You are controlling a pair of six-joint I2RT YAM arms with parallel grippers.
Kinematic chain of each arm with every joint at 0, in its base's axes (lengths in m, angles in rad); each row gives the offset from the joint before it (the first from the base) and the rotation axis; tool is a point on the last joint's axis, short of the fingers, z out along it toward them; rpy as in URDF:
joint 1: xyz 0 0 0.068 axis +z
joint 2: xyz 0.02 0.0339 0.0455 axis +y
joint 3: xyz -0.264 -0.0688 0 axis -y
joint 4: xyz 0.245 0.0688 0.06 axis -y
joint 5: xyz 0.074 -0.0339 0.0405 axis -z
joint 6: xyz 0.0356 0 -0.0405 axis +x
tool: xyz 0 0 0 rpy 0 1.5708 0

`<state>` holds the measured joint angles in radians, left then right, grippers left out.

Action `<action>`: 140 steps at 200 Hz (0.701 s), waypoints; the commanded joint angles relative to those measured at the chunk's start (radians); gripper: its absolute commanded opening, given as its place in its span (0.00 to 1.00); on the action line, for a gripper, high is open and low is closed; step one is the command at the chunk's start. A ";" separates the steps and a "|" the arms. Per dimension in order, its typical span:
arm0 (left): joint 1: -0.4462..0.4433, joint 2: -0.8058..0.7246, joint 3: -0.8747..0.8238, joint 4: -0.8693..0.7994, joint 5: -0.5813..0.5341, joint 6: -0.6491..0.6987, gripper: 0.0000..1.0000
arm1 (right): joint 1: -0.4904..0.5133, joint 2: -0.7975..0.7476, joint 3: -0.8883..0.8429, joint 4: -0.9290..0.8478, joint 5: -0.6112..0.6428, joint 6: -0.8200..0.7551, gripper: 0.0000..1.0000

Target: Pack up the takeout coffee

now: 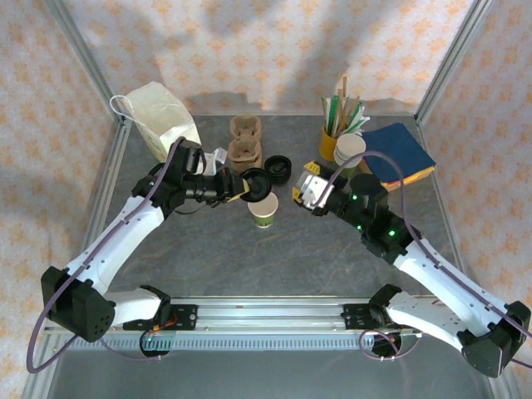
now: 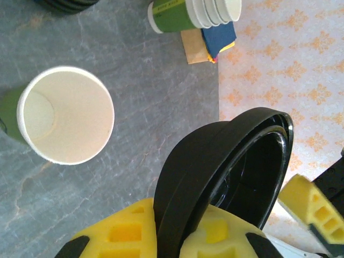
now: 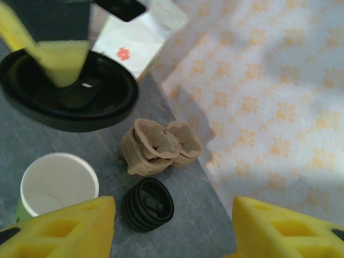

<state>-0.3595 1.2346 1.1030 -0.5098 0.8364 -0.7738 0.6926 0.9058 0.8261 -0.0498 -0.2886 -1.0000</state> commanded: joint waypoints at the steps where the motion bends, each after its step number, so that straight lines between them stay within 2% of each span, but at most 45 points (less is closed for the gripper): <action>1: 0.005 -0.021 -0.043 -0.048 0.064 -0.123 0.07 | 0.046 0.015 -0.025 0.059 -0.017 -0.229 0.59; 19: 0.002 -0.012 -0.068 -0.023 0.106 -0.154 0.07 | 0.081 0.039 -0.033 0.071 0.008 -0.265 0.59; 69: -0.019 0.007 -0.064 -0.010 0.124 -0.195 0.07 | 0.116 0.105 -0.022 0.079 -0.001 -0.306 0.58; 140: -0.027 0.008 -0.090 0.018 0.135 -0.226 0.07 | 0.134 0.158 0.005 0.096 -0.035 -0.311 0.46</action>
<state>-0.3775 1.2343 1.0294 -0.4801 0.9100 -0.8448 0.8158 1.0561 0.7967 0.0002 -0.3004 -1.3083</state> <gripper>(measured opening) 0.118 0.478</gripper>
